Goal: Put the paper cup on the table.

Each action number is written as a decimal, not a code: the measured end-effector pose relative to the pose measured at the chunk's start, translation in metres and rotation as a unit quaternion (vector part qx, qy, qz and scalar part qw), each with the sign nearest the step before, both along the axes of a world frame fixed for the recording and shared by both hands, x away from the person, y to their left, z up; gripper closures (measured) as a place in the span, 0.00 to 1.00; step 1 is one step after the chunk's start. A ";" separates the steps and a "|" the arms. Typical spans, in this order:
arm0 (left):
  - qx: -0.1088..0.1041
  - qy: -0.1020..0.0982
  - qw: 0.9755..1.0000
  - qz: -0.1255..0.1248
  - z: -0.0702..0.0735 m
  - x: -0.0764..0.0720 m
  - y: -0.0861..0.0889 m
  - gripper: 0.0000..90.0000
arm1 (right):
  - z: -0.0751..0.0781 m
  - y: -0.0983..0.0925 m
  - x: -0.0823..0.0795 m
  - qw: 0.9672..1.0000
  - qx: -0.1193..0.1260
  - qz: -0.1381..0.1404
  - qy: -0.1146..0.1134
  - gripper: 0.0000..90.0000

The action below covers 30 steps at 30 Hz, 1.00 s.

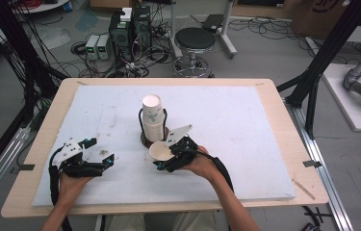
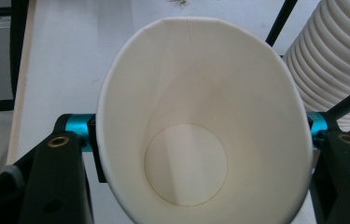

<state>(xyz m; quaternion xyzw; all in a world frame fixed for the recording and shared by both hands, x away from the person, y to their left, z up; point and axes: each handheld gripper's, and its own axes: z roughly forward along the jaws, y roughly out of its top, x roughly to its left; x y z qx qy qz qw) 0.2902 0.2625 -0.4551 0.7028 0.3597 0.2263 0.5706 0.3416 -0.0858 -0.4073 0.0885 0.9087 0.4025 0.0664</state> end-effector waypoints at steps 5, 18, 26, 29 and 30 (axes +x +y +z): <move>0.000 -0.001 1.000 0.000 0.000 0.000 0.000 0.02 | -0.004 0.003 0.001 1.000 -0.010 -0.001 -0.002 0.37; -0.001 -0.001 1.000 0.002 0.000 0.000 0.000 0.02 | -0.016 0.005 0.000 1.000 -0.010 -0.010 -0.008 0.37; 0.001 -0.001 1.000 0.001 0.000 0.000 0.000 0.02 | -0.017 0.005 -0.001 1.000 -0.009 -0.010 -0.011 0.31; 0.001 -0.001 1.000 0.000 0.000 0.000 0.000 0.02 | -0.018 0.006 -0.002 1.000 -0.008 -0.006 -0.015 0.27; 0.000 -0.002 1.000 0.000 0.000 0.000 0.000 0.02 | -0.018 0.006 -0.002 1.000 -0.011 -0.008 -0.012 0.24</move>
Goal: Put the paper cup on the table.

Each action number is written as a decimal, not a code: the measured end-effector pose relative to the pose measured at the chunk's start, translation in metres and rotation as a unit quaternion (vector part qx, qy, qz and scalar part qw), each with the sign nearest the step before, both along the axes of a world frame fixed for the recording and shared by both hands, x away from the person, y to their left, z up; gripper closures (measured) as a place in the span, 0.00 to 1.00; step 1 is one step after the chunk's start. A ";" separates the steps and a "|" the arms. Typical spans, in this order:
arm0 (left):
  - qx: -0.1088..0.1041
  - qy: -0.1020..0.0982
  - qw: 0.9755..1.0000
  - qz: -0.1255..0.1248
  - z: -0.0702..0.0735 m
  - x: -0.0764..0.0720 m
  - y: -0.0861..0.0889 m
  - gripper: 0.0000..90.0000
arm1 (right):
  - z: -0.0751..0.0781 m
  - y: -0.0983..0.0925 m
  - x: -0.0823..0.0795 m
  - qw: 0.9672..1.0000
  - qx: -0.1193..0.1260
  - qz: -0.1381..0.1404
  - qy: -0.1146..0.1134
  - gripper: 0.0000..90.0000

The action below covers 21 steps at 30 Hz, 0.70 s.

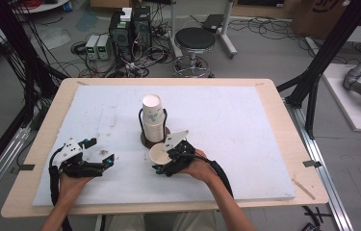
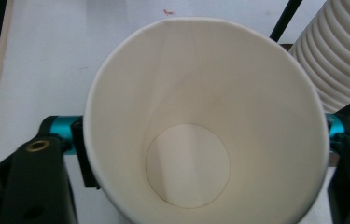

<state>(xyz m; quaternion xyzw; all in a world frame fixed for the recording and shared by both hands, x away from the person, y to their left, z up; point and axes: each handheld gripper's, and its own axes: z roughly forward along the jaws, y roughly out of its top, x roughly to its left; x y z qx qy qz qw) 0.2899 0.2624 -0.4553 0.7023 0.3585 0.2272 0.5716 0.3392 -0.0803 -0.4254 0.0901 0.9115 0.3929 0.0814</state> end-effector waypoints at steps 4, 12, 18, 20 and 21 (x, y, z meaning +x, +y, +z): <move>-0.003 0.001 1.000 0.001 0.000 0.000 0.000 0.02 | -0.002 -0.001 0.000 1.000 0.004 0.001 0.002 0.20; 0.000 0.001 1.000 0.001 0.000 0.000 0.000 0.02 | -0.004 -0.004 -0.002 1.000 0.005 -0.004 0.008 0.18; -0.002 0.001 1.000 0.001 0.000 0.000 0.000 0.02 | -0.005 -0.004 0.000 1.000 0.002 -0.009 0.006 0.17; 0.000 0.001 1.000 0.001 0.000 0.000 0.000 0.02 | -0.005 -0.004 -0.001 1.000 0.001 -0.010 0.008 0.17; 0.000 0.001 1.000 0.001 0.000 0.000 0.000 0.02 | -0.005 -0.005 -0.001 1.000 0.002 -0.011 0.008 0.17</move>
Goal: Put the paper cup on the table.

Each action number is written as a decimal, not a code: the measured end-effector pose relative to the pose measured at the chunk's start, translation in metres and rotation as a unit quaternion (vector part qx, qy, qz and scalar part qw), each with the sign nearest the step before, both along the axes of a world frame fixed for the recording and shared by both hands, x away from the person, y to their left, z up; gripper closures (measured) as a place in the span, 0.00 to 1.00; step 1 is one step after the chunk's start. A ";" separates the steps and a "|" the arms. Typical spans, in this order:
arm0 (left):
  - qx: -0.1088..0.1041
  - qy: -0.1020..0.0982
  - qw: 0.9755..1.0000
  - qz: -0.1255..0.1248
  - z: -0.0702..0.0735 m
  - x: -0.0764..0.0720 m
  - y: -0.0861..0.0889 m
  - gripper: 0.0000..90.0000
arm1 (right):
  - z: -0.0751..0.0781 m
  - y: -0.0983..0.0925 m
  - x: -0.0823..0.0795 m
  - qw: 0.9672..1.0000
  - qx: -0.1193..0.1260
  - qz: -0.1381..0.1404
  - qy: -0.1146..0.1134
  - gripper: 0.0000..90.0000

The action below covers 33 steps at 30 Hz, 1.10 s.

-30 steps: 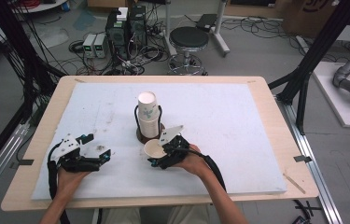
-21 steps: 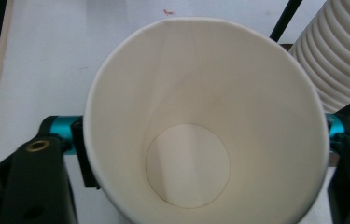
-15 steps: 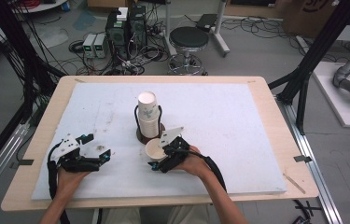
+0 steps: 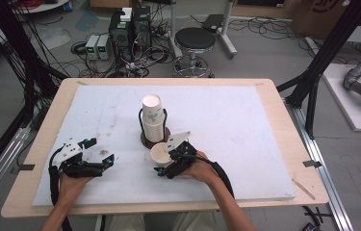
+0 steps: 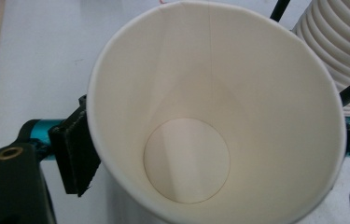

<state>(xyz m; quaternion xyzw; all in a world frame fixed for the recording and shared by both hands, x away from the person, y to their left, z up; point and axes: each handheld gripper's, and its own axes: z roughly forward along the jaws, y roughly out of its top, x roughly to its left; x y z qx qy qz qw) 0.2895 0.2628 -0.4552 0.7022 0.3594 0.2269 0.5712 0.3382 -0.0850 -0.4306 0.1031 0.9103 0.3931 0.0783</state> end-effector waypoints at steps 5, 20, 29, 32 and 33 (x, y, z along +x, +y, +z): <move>0.000 0.000 1.000 0.000 0.000 0.000 0.000 0.02 | 0.000 -0.006 0.000 1.000 0.005 -0.008 0.002 0.17; -0.001 0.000 1.000 0.000 0.000 0.000 0.000 0.02 | -0.001 -0.037 -0.008 0.999 0.017 -0.033 0.007 0.15; 0.001 0.000 1.000 0.001 0.000 0.000 -0.001 0.02 | -0.003 -0.067 -0.012 0.996 0.052 -0.078 0.006 0.16; 0.001 0.001 1.000 0.003 0.000 0.000 -0.001 0.02 | -0.002 -0.076 -0.013 0.994 0.064 -0.094 0.000 0.16; 0.001 0.000 1.000 0.003 0.000 0.000 -0.001 0.02 | -0.001 -0.079 -0.014 0.993 0.067 -0.101 -0.002 0.16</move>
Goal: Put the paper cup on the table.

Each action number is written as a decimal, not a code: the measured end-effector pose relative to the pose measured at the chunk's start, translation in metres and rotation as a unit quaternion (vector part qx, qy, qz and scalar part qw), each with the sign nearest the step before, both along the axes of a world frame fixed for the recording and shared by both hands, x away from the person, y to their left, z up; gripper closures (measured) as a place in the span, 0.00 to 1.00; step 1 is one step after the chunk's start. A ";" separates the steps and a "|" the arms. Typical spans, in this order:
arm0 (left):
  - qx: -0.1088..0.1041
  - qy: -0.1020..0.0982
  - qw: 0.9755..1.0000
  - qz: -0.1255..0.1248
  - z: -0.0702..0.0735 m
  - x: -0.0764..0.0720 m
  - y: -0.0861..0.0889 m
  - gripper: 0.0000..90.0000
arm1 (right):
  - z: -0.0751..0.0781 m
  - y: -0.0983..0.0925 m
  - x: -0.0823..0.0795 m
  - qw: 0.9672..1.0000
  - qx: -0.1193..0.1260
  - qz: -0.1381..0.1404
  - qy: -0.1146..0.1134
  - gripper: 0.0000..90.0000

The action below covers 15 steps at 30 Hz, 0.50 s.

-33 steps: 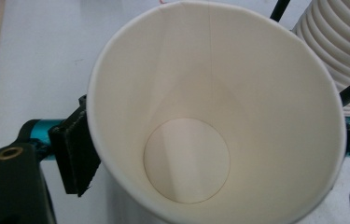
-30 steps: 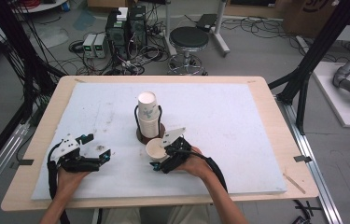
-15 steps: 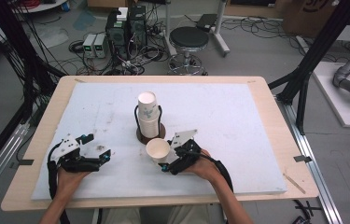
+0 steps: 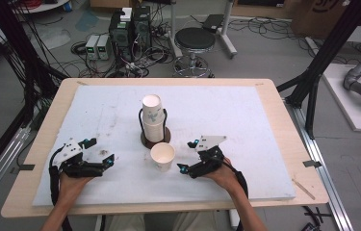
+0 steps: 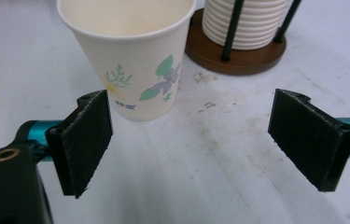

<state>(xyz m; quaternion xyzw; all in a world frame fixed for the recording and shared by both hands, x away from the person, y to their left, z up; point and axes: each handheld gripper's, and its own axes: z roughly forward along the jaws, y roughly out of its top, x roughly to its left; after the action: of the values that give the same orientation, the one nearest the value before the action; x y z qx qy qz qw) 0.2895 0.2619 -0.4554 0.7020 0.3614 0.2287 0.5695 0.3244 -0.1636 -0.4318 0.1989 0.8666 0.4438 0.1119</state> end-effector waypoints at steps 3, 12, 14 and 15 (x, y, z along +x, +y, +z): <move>0.000 0.001 1.000 -0.001 0.000 0.000 0.000 0.02 | 0.000 -0.008 -0.002 1.000 -0.001 -0.016 -0.006 0.16; 0.003 -0.001 1.000 -0.001 0.000 0.000 0.000 0.02 | 0.000 -0.038 -0.006 0.998 0.016 -0.060 -0.018 0.16; 0.003 -0.001 1.000 -0.001 0.000 0.000 0.000 0.02 | 0.000 -0.048 -0.007 0.996 0.022 -0.085 -0.027 0.16; 0.003 -0.002 1.000 -0.001 0.000 0.000 0.000 0.02 | -0.001 -0.053 -0.007 0.995 0.030 -0.093 -0.026 0.16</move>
<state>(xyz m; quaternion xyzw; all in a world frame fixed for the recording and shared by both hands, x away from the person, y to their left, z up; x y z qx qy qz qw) 0.2891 0.2617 -0.4554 0.7035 0.3594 0.2306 0.5681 0.3170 -0.2165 -0.4327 0.2707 0.8272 0.4626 0.1687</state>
